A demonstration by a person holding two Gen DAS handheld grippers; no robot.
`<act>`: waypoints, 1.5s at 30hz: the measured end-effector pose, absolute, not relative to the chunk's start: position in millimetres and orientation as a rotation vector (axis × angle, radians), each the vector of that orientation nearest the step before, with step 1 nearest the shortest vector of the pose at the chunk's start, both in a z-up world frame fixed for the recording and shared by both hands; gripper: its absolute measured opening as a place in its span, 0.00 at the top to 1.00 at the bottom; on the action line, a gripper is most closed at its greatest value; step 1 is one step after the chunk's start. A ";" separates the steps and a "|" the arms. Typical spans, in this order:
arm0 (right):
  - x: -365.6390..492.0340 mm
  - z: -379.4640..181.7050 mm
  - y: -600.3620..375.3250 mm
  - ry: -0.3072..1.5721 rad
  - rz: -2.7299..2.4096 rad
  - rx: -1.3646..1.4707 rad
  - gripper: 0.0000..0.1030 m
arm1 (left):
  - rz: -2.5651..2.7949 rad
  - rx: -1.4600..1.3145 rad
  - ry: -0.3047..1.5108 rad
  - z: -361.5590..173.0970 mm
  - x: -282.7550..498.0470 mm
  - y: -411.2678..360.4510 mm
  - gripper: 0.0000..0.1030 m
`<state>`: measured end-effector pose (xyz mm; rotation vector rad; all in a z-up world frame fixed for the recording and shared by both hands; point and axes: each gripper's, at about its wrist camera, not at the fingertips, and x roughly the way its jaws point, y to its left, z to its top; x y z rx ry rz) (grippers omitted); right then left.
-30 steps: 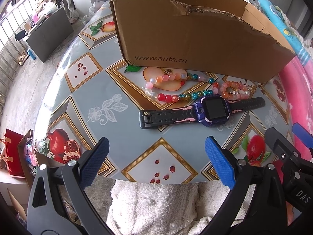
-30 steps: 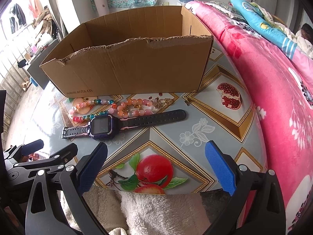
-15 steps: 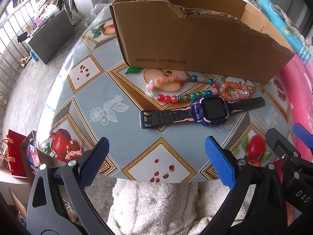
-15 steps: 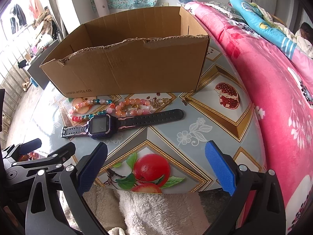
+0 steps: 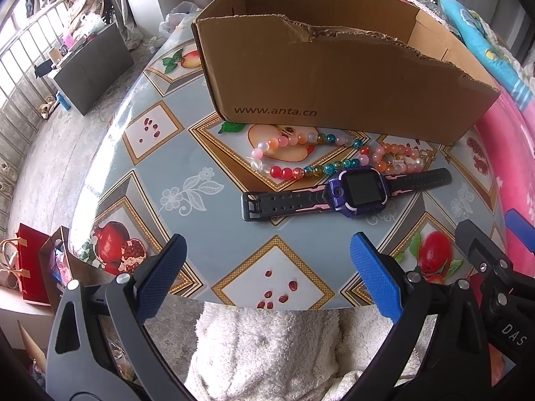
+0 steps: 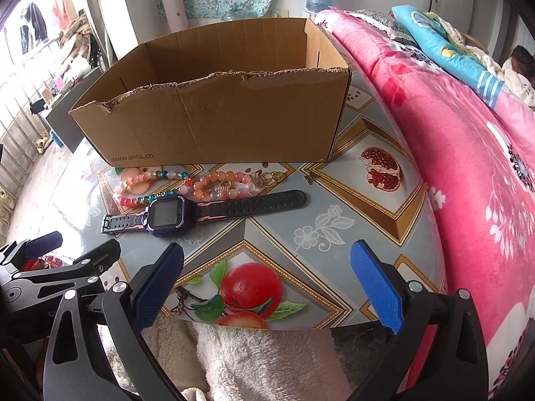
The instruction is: Organize jewelry
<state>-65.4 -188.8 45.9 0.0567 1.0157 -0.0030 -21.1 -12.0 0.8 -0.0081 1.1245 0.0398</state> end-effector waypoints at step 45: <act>-53.0 56.8 -167.6 0.907 0.288 0.119 0.35 | -0.140 -0.238 0.873 12.9 -35.0 60.9 0.08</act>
